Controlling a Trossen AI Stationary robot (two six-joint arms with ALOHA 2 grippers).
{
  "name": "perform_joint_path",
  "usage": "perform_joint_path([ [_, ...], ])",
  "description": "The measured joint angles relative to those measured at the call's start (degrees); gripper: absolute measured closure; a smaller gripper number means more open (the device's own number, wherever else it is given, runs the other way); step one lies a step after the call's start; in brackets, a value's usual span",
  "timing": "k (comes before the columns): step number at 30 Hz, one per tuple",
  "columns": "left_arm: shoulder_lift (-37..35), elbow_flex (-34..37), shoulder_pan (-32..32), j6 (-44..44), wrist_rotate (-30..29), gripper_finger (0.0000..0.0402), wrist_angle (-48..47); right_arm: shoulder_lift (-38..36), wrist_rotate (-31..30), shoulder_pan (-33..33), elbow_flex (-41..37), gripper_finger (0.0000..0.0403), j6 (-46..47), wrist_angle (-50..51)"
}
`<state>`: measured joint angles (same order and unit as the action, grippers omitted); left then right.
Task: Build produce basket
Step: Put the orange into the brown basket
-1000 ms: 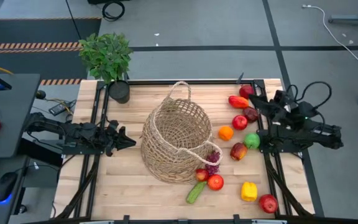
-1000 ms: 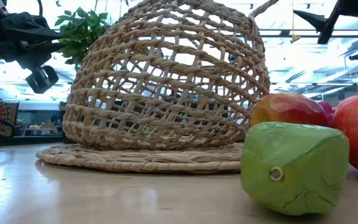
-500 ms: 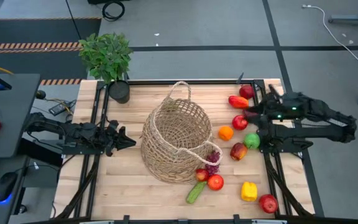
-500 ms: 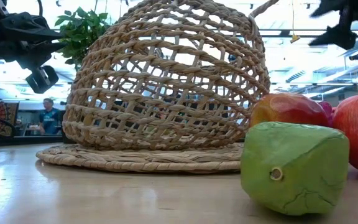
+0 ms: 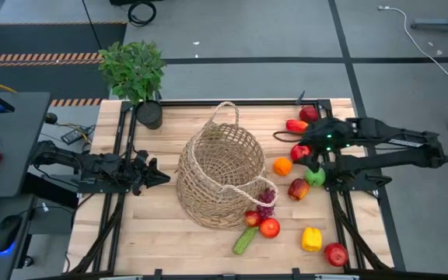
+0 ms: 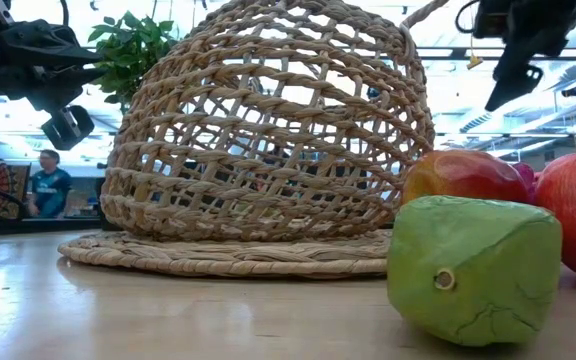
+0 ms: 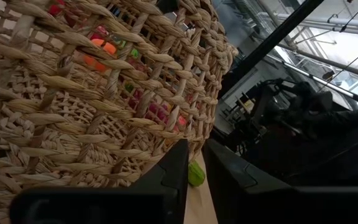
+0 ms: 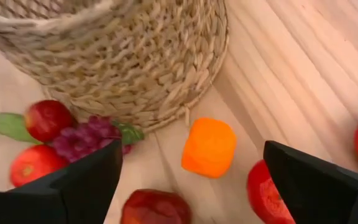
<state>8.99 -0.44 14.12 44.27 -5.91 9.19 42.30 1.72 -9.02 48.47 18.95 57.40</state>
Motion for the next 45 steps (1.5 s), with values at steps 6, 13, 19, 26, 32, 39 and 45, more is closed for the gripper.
perform_joint_path([
  [6,0.0,0.0,0.0,0.0,0.0,0.0344,0.0,2.6,-3.7,0.1,0.0,0.0013,-0.7,-3.1],
  [13,0.0,0.0,0.0,0.0,0.0,0.0338,0.0,2.1,-7.4,2.2,-6.2,0.0013,2.2,-12.6],
  [19,0.0,0.0,0.0,0.0,0.0,0.0342,0.0,3.6,-7.6,3.3,-6.4,0.0014,3.4,-11.9],
  [26,0.0,0.0,0.0,0.0,0.0,0.0342,0.0,3.6,-6.6,1.6,-4.5,0.0014,4.9,-9.6],
  [32,0.0,0.0,0.0,0.0,0.0,0.0338,0.0,6.2,-6.3,0.7,-7.0,0.0014,2.7,-9.1],
  [39,0.0,0.0,0.0,0.0,0.0,0.0342,0.0,8.9,-2.7,0.5,-10.6,0.0014,-1.2,-13.4],
  [45,0.0,0.0,0.0,0.0,0.0,0.0343,0.0,9.2,-2.5,0.4,-13.4,0.0014,-0.7,-18.0],
])
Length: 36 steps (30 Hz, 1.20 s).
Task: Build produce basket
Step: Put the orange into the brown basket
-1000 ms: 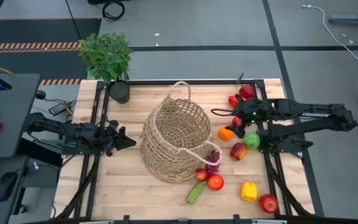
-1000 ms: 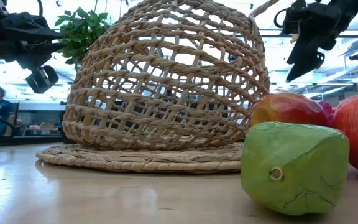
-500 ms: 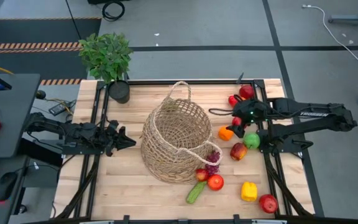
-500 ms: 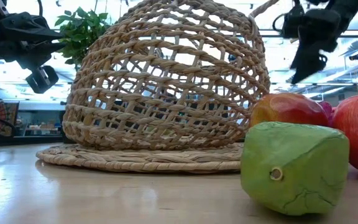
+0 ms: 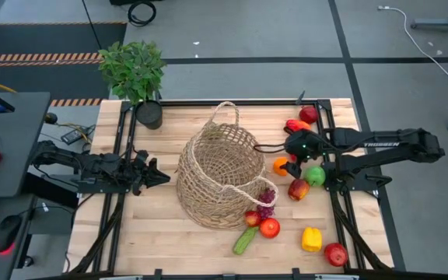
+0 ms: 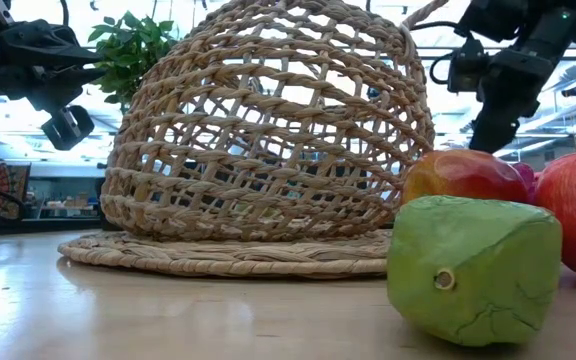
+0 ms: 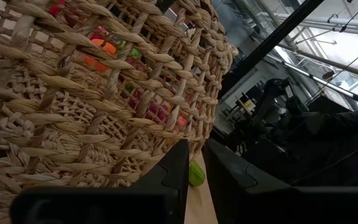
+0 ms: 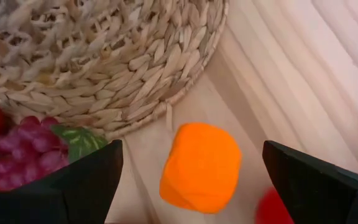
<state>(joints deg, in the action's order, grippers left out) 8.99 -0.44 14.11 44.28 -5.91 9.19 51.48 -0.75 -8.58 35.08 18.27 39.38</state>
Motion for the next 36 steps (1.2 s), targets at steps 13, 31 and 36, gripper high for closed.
perform_joint_path([
  [13,0.0,0.0,0.0,0.0,0.0,0.0344,0.0,0.0,-0.6,3.4,-7.8,0.0014,3.4,-8.8],
  [31,0.0,0.0,0.0,0.0,0.0,0.0343,0.0,3.9,-6.9,4.5,-11.2,0.0014,4.1,-12.9],
  [36,0.0,0.0,0.0,0.0,0.0,0.0339,0.0,8.2,-5.9,4.5,-11.2,0.0016,4.0,-15.4],
])
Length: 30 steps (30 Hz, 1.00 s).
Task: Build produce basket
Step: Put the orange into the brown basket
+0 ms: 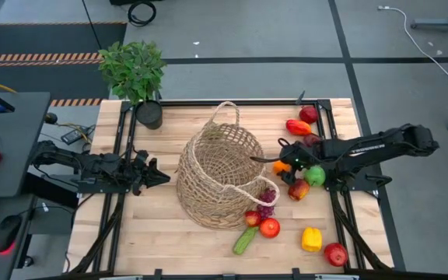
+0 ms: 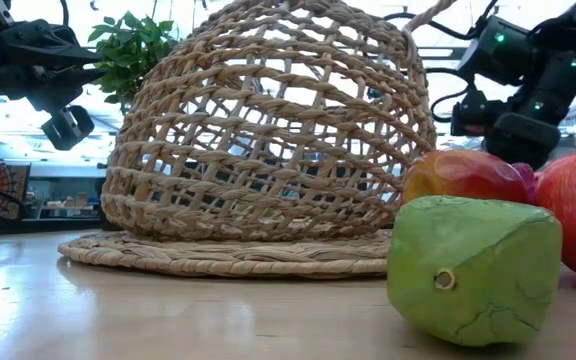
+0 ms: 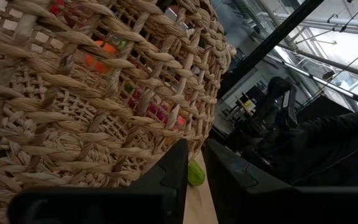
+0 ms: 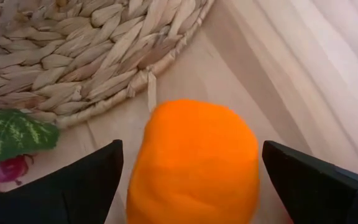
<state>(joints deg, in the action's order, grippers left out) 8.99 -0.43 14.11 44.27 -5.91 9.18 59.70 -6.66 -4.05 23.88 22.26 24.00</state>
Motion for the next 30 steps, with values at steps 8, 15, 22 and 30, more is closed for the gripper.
perform_joint_path([
  [8,0.0,0.0,0.0,0.0,0.0,0.0343,0.0,1.8,0.1,0.0,0.2,0.0060,0.1,-1.0],
  [15,0.0,0.0,0.0,0.0,0.0,0.0339,0.0,0.9,0.8,-0.2,0.0,0.0117,0.6,-0.6],
  [22,0.0,0.0,0.0,0.0,0.0,0.0343,0.0,0.9,1.8,-0.2,1.3,0.0135,2.3,-0.4],
  [30,0.0,0.0,0.0,0.0,0.0,0.0340,0.0,0.9,0.7,-0.3,8.3,0.0130,1.4,2.2],
])
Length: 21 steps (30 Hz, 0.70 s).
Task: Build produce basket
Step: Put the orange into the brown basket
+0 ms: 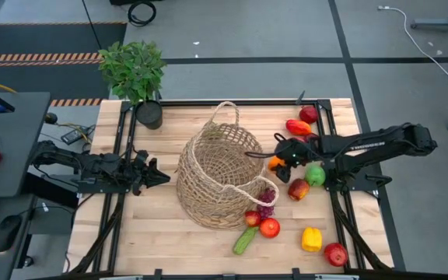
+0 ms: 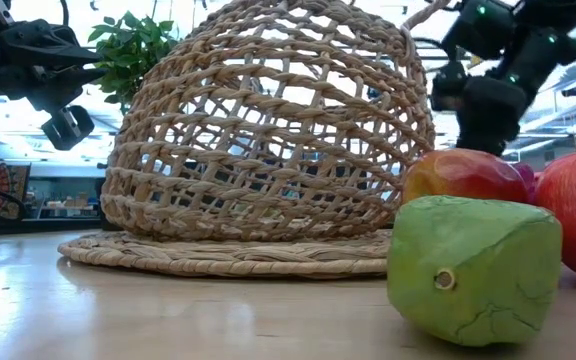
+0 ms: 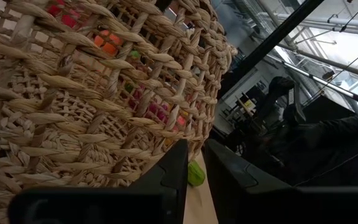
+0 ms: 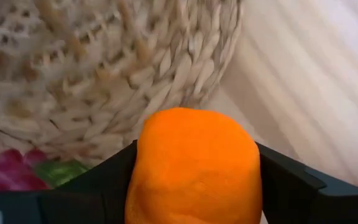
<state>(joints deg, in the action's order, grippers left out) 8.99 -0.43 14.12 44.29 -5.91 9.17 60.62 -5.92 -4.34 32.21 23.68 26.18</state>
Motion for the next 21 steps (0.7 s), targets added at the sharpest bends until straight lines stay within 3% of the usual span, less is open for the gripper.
perform_joint_path([
  [13,0.0,0.0,0.0,0.0,0.0,0.0339,0.0,0.0,-3.3,-6.8,19.4,0.0131,-9.0,17.4],
  [21,0.0,0.0,0.0,0.0,0.0,0.0346,0.0,0.0,0.5,-9.6,34.8,0.0131,-10.2,26.2],
])
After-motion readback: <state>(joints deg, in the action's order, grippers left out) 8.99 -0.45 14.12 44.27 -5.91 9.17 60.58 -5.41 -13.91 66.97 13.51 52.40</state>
